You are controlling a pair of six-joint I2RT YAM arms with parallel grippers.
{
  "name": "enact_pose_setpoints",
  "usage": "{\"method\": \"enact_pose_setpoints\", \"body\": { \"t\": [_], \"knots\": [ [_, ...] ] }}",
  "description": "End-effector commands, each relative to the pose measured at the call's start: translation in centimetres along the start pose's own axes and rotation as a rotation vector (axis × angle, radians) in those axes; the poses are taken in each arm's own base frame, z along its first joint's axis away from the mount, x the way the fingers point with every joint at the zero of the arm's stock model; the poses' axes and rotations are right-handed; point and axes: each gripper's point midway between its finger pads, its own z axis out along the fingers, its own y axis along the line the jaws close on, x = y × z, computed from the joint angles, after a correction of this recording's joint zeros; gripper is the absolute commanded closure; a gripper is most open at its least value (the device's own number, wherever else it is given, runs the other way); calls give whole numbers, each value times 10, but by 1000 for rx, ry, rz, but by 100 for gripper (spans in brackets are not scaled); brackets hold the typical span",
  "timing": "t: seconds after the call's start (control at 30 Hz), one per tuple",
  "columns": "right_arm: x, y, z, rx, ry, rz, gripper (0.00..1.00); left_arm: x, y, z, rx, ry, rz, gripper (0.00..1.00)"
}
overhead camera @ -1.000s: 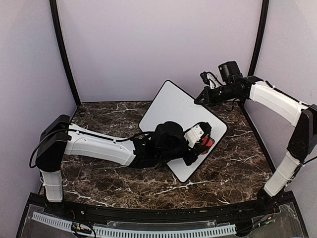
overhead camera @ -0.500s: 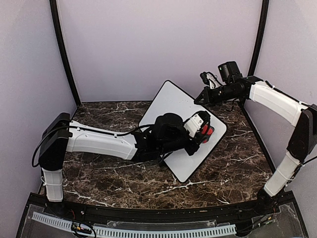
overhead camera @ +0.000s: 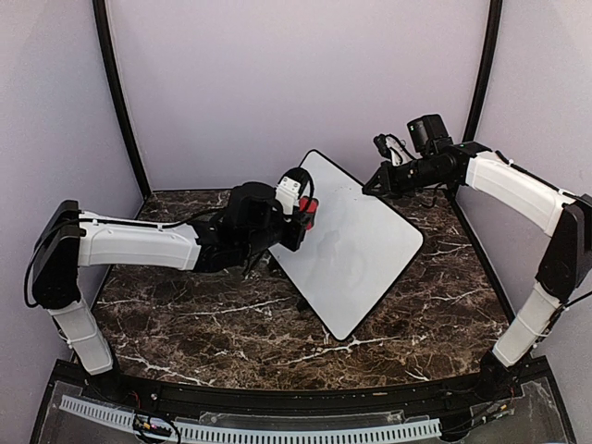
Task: Erase the whiteboard
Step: Place the whiteboard eraser at the center of the board.
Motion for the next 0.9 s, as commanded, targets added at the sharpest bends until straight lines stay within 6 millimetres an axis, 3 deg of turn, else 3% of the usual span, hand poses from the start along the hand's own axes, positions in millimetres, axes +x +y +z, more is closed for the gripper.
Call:
{"method": "enact_pose_setpoints", "body": {
  "t": [0.0,0.3,0.53,0.87],
  "knots": [
    [20,8,8,-22,73,14,95,15,50,-10,-141,70,-70,100],
    [18,10,4,-23,63,9,83,61,127,-15,-319,192,-204,100],
    [16,12,0,-18,48,2,70,87,160,-18,-409,261,-256,100],
    [7,18,-12,-13,10,-21,59,151,187,-14,-470,466,-327,98]
  ]
}}
